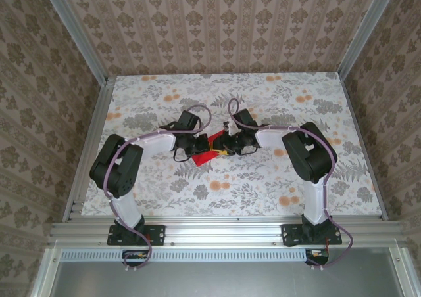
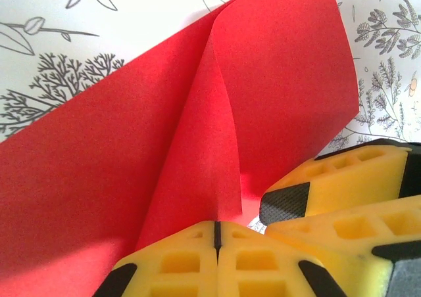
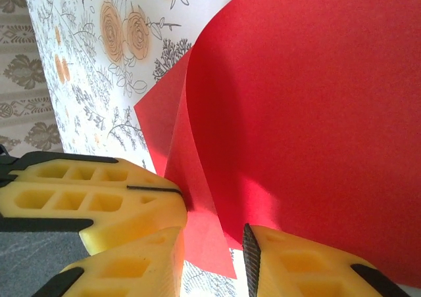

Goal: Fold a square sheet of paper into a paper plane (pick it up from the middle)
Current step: Fold the triangle a second time at the center of the table.

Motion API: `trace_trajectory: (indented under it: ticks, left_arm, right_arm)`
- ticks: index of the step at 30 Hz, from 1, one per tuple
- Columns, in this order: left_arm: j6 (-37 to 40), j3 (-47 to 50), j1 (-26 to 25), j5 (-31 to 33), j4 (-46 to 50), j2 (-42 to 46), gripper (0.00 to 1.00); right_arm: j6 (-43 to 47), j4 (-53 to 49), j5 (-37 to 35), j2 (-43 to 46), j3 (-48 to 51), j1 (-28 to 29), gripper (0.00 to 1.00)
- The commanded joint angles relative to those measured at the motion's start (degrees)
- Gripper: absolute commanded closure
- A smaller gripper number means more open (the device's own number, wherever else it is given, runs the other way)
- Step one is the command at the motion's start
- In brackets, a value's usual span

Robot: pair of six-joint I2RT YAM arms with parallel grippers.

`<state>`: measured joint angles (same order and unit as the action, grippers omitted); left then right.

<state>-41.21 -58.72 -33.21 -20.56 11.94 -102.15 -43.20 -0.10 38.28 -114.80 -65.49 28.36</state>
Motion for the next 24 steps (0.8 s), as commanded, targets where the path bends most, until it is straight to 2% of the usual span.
trace_trajectory:
  ticks: [1,18,24]
  left_arm:
    - [0.2,0.8,0.6,1.0,0.3,2.0,0.98]
    - [0.4,0.7,0.8,1.4,0.5,2.4,1.00]
    - [0.5,0.8,1.0,1.7,0.6,3.0,1.00]
  right_arm:
    - [1.8,-0.8,1.9,1.0,-0.3,0.5,0.69]
    - [1.6,-0.2,4.9,-0.7,-0.1,1.8,0.70]
    - [1.7,-2.1,2.0,0.1,0.6,2.0,0.67]
